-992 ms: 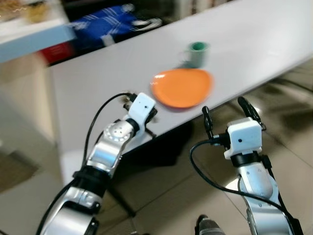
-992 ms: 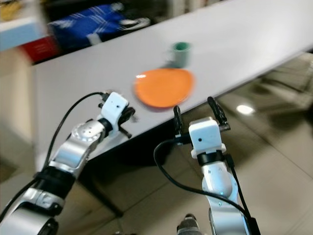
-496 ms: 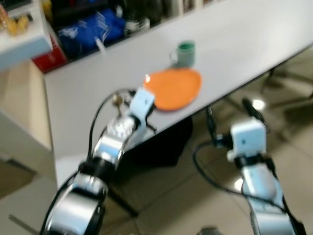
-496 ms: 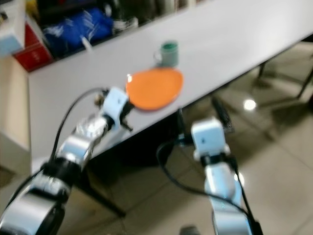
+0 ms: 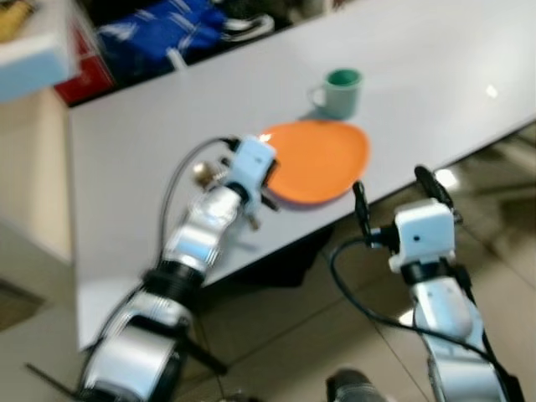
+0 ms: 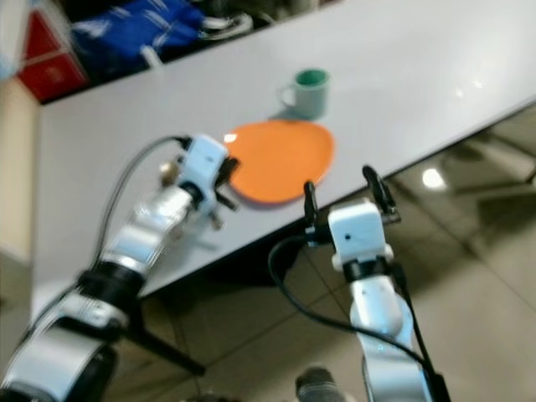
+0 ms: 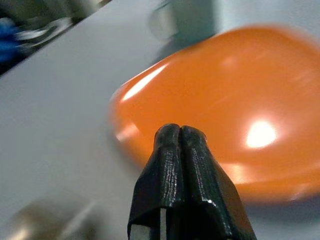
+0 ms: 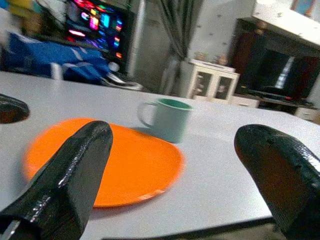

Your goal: Setting the table

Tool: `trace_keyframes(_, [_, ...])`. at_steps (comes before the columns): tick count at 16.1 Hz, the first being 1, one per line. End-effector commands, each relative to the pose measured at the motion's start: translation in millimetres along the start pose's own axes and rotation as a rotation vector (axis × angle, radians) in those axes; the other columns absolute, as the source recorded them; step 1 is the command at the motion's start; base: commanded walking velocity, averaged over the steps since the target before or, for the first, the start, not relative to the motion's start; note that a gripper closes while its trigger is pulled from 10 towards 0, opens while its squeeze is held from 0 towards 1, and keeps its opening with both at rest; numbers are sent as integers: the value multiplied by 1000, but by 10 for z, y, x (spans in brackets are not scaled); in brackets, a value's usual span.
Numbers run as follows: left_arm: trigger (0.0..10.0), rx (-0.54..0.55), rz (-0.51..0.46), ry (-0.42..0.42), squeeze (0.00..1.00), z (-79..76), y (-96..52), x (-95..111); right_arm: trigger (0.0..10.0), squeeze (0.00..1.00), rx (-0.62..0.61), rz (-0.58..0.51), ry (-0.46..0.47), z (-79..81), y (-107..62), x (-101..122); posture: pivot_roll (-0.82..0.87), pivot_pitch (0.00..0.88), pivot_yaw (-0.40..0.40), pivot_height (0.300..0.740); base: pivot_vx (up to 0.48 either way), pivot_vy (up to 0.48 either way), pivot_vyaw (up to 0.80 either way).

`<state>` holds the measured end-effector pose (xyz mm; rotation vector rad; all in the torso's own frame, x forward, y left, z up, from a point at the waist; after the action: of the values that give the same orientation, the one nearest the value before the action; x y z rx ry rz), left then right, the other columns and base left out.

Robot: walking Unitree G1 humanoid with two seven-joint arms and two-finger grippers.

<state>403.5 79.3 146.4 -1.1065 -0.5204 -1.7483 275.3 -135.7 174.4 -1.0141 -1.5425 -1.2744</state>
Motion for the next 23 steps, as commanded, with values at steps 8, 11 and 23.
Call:
trace_keyframes(8, [10000, -73, 182, 108, 0, 93, 64, -282, 10000, 0, 36, -16, 15, 102, -33, 42, -272, 66, 185, 740, 0, 0, 0])
trace_keyframes(11, [10000, -88, 264, 102, 0, 48, 70, -424, 10000, 0, 35, -9, 15, 110, -69, 38, -284, 74, 189, 740, 0, 0, 0])
trace_keyframes(23, [10000, -112, 227, 190, 0, -23, 147, -381, 10000, 0, 28, 13, 7, 94, -157, 31, -309, 102, 199, 740, 0, 0, 0])
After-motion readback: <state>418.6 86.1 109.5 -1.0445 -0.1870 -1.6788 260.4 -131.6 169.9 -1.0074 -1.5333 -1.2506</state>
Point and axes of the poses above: a point about 5 cm out from each wrist's last joint towards the gripper, its own y axis pointing out of the wrist towards the gripper, its own x axis along the axis of the wrist's last joint, z = x × y, the point moved 4 cm from there along y, pointing out of the wrist towards the gripper, and after that the axes turned 15 degrees about y, right-handed, at the moved point
